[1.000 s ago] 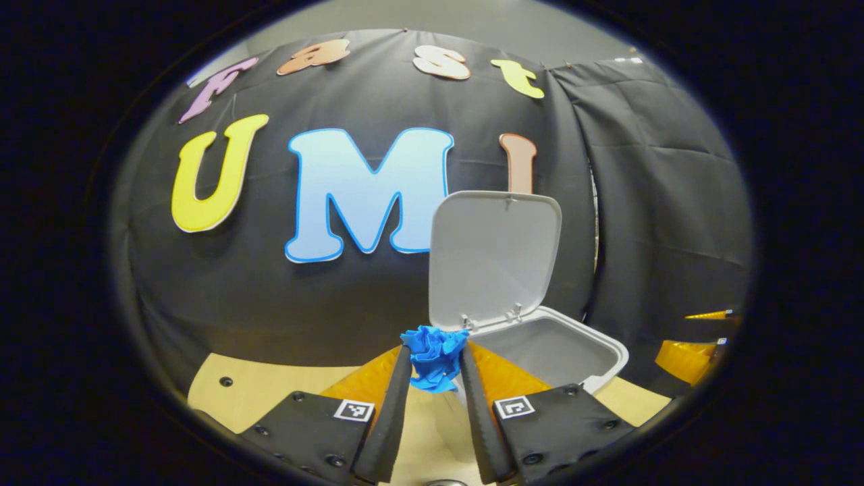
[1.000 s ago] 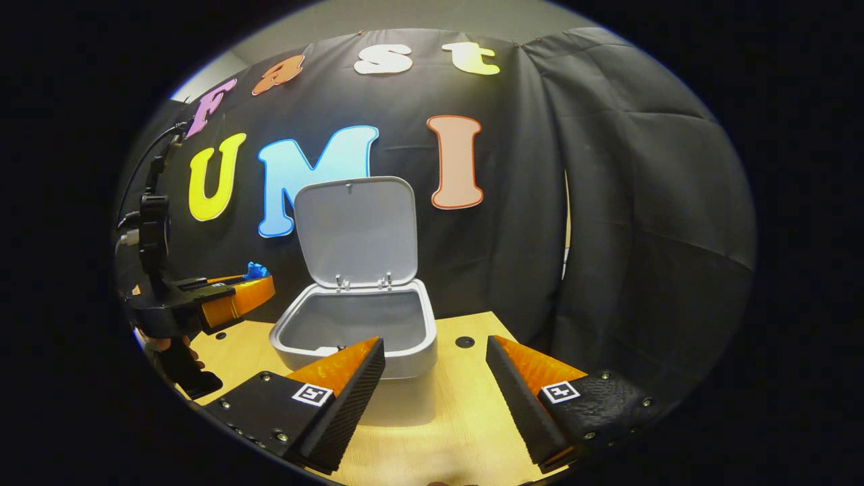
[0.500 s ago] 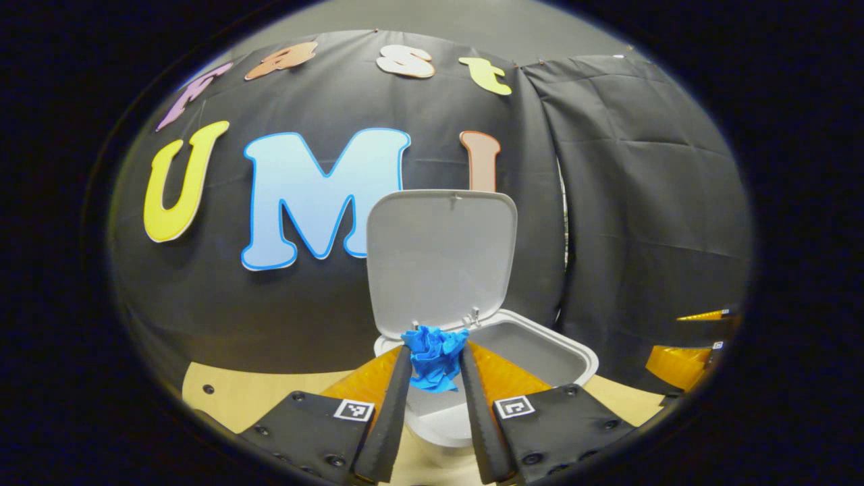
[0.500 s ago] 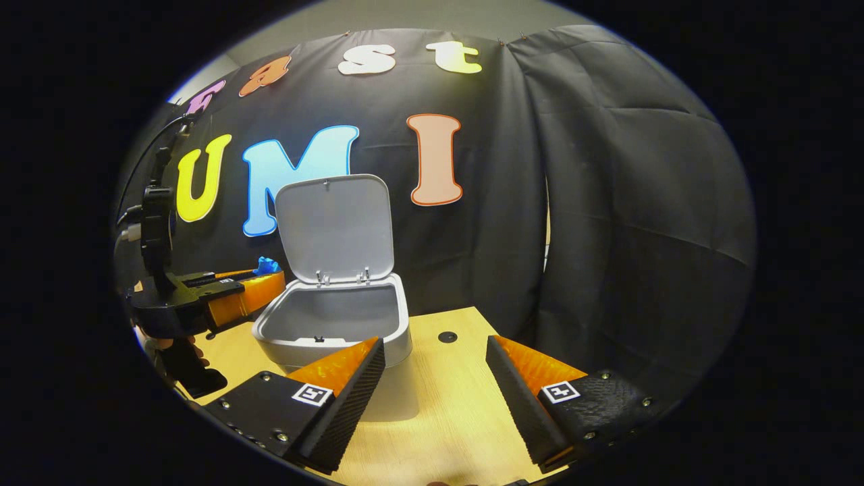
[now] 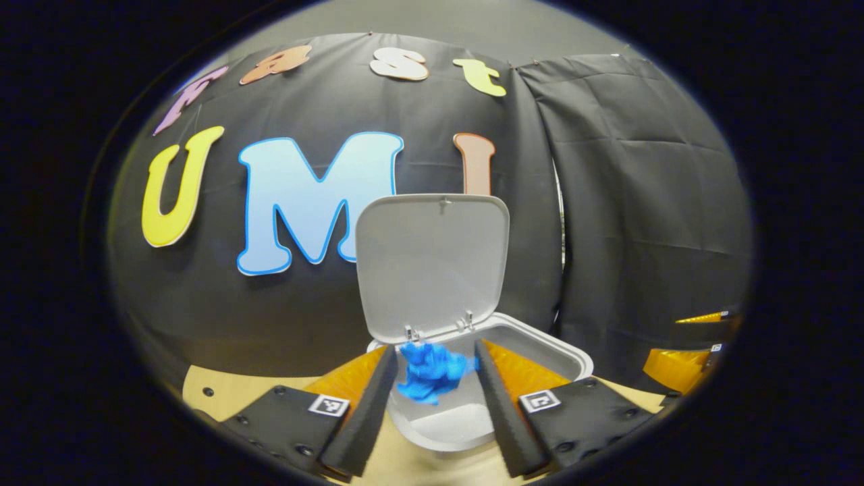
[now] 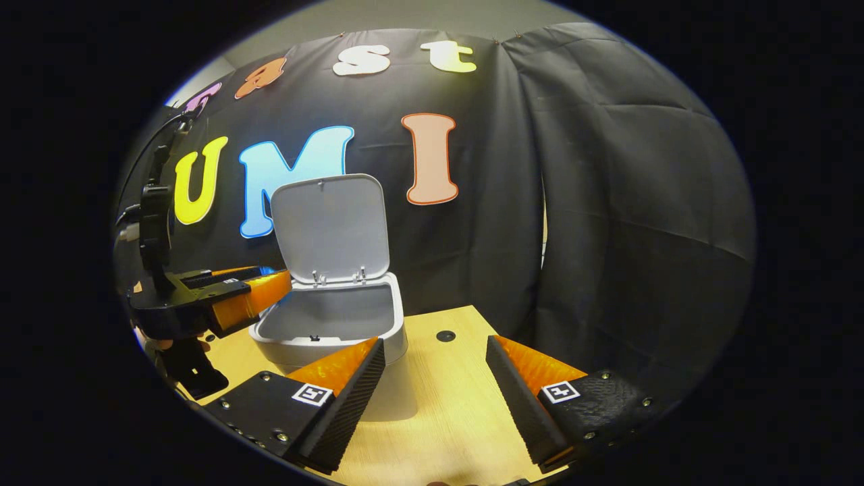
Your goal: Press the lid of the desktop garbage bin to open it, pick up the crumpled paper on the desktop and throw it into the bin, then pick up the pop can on the desktop and drop it into the bin, and finally close the garbage bin lid.
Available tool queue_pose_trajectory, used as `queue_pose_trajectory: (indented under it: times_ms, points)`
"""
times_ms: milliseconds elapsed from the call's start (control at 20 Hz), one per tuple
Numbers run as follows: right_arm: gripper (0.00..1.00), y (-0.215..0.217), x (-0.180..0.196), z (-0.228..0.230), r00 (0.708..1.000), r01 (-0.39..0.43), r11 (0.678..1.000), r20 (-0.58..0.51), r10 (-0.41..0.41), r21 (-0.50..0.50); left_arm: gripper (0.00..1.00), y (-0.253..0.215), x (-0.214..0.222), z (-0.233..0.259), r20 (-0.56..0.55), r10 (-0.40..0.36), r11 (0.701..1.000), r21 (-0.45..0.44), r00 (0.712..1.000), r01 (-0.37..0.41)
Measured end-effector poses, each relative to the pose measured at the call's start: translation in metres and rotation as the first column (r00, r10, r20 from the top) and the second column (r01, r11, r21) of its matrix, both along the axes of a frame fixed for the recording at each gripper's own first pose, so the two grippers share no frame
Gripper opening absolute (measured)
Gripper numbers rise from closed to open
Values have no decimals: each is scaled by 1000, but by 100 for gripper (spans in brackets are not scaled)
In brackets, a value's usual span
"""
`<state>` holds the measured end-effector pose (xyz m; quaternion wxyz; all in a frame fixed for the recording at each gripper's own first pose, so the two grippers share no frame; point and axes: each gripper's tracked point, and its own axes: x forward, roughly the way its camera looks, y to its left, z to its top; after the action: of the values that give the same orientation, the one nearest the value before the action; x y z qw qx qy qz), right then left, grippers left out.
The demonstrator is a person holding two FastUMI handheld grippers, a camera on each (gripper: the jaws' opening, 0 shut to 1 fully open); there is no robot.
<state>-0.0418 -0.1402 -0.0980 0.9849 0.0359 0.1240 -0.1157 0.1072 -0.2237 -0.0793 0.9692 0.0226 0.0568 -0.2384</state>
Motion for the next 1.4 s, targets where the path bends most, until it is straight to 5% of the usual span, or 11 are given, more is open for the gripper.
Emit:
queue_pose_trajectory:
  times_ms: [150,800,1400]
  points:
    - [97,-1,-1,-1,1000,3,1000,-1,-3,4,100,3,1,-1,1,12,1000,4,1000,-12]
    - [97,12,-4,-2,999,-35,999,-2,35,-1,100,39,-3,12,22,95,995,-15,995,-95]
    - [97,108,10,-23,957,-285,958,-58,285,1,97,179,-18,6,-23,363,930,-53,932,-363]
